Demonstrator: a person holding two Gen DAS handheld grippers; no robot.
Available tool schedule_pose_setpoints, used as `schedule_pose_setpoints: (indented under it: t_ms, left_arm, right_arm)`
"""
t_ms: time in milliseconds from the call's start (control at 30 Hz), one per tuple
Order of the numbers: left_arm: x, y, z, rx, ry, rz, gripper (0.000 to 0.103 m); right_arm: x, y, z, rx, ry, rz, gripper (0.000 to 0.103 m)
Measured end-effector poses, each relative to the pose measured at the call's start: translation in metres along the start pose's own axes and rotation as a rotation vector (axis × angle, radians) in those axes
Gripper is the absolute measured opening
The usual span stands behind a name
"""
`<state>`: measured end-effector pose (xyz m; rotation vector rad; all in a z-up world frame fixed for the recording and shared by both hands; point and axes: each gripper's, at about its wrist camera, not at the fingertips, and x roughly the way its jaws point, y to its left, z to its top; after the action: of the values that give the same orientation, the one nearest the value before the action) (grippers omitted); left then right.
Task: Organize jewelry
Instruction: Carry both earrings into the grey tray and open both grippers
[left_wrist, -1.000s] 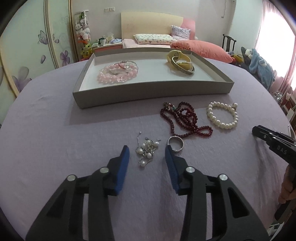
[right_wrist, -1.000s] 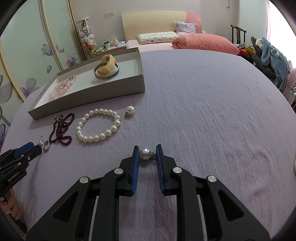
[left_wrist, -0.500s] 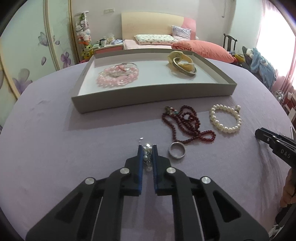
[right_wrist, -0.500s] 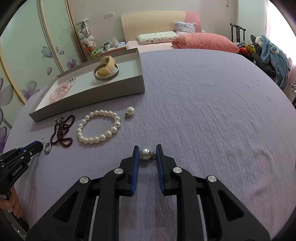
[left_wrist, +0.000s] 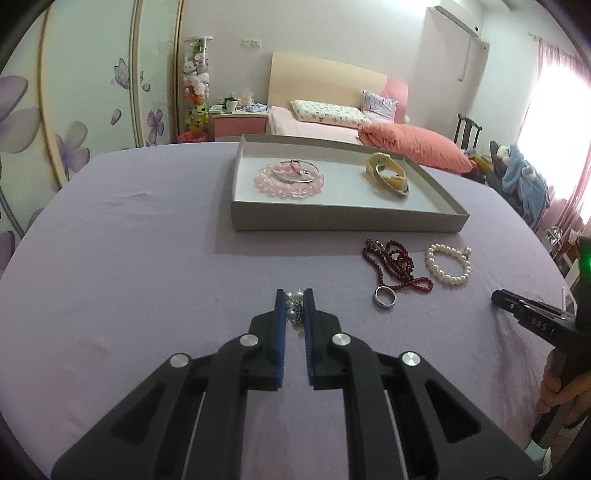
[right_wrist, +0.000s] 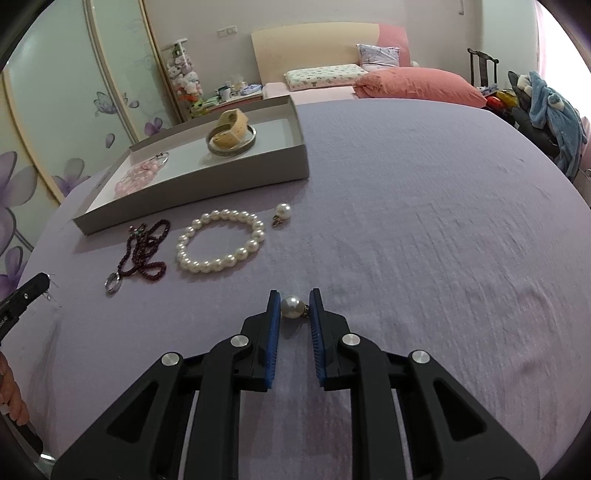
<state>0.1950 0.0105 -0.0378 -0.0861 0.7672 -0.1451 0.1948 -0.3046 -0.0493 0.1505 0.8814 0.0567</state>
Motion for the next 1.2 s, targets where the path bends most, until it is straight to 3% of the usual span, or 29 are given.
schedule_pose_setpoints:
  t_ms: [600,1200]
  left_arm:
    - [-0.016,0.007,-0.002,-0.033,-0.033,-0.028,0.010]
    - [-0.028,-0.002,0.042,-0.003,-0.169,-0.017,0.010]
  right_arm:
    - [-0.015,0.014,-0.001,-0.029,-0.043,0.028,0.017]
    - [-0.047,0.033,0.044,-0.072,-0.264,0.046,0.017]
